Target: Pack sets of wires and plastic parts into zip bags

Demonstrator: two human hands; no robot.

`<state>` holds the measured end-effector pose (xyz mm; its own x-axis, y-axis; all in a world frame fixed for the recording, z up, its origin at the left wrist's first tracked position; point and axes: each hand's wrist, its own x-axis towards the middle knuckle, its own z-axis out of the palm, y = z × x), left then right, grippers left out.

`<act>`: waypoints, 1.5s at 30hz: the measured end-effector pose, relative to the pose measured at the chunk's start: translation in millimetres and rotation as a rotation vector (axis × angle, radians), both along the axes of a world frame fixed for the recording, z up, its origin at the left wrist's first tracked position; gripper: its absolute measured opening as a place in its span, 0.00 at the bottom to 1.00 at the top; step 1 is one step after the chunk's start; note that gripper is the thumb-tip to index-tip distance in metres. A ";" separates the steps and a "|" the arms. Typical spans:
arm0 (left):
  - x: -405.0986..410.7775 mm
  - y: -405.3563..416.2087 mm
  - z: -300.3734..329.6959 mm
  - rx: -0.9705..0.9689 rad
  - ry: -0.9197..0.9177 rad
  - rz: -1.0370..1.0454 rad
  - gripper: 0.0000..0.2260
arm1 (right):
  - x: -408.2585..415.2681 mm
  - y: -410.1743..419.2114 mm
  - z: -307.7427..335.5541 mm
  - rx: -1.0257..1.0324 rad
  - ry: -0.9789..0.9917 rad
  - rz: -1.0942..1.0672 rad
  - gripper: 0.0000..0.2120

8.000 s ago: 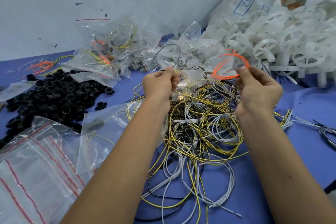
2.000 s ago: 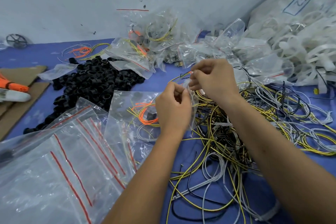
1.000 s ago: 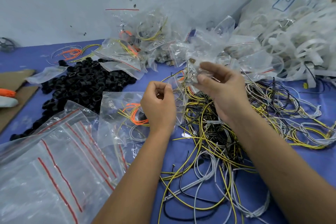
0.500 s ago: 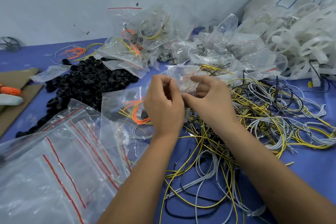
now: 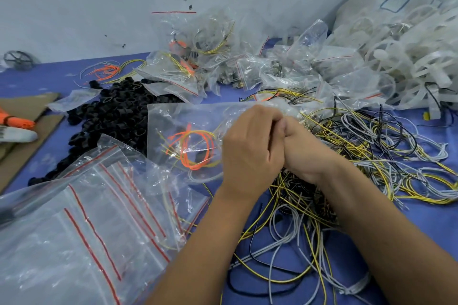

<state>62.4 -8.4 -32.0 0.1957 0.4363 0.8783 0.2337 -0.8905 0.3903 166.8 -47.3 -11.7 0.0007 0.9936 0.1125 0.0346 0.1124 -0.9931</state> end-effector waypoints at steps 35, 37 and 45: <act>11.8 -3.0 -4.2 -0.318 0.125 -0.107 0.03 | 6.4 5.9 4.6 0.492 -0.503 -0.955 0.10; 12.9 -2.9 -1.5 -0.296 0.219 -0.108 0.04 | 9.2 4.6 10.0 0.513 -0.588 -0.997 0.10; 33.3 -10.6 12.1 -0.253 0.354 0.005 0.13 | 58.0 -23.6 28.5 0.362 -0.576 -0.927 0.11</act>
<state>95.7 -19.0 -19.9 0.4627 0.6306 0.6231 0.3962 -0.7758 0.4910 224.8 -70.9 16.8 0.5708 0.5474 0.6120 0.6912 0.0820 -0.7180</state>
